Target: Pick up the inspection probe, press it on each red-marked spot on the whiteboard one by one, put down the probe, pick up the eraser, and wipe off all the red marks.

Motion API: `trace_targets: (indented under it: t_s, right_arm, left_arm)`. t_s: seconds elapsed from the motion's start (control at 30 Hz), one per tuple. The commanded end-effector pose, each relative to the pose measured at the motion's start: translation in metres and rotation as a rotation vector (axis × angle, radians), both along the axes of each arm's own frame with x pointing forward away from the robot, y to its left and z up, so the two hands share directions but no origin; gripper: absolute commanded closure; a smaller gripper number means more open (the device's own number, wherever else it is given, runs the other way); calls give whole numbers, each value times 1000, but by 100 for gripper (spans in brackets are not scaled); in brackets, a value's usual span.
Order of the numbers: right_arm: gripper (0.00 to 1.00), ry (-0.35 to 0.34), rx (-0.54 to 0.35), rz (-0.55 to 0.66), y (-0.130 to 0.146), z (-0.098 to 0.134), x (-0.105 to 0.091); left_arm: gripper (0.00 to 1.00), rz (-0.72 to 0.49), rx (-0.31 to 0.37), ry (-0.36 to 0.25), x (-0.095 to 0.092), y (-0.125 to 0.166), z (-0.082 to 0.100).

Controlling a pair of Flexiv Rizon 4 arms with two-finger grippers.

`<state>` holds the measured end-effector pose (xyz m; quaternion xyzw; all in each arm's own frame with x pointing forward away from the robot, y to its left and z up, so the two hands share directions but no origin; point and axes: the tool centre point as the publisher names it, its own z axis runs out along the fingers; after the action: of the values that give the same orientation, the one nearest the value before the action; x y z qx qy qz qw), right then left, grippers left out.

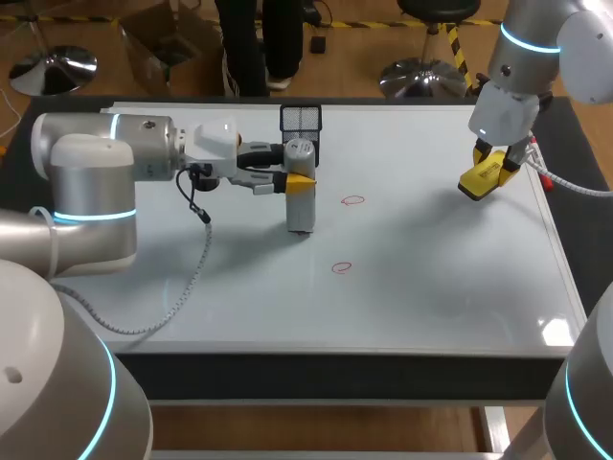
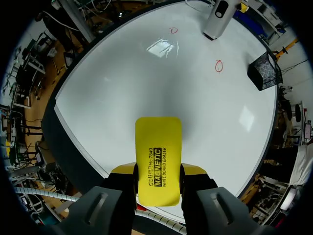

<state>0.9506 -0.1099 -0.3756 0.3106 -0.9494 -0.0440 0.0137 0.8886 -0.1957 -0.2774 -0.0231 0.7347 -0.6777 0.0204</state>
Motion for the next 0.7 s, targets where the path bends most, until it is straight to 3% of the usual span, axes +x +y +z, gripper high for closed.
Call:
trace_targets:
  t_s: [0.03,0.7]
  right_arm:
    - [100,0,-4,1,0,1,0]
    - [100,0,-4,1,0,1,0]
  left_arm:
    - [100,2,2,2,1,-1,-2]
    - [100,1,26,1,-1,-5,-7]
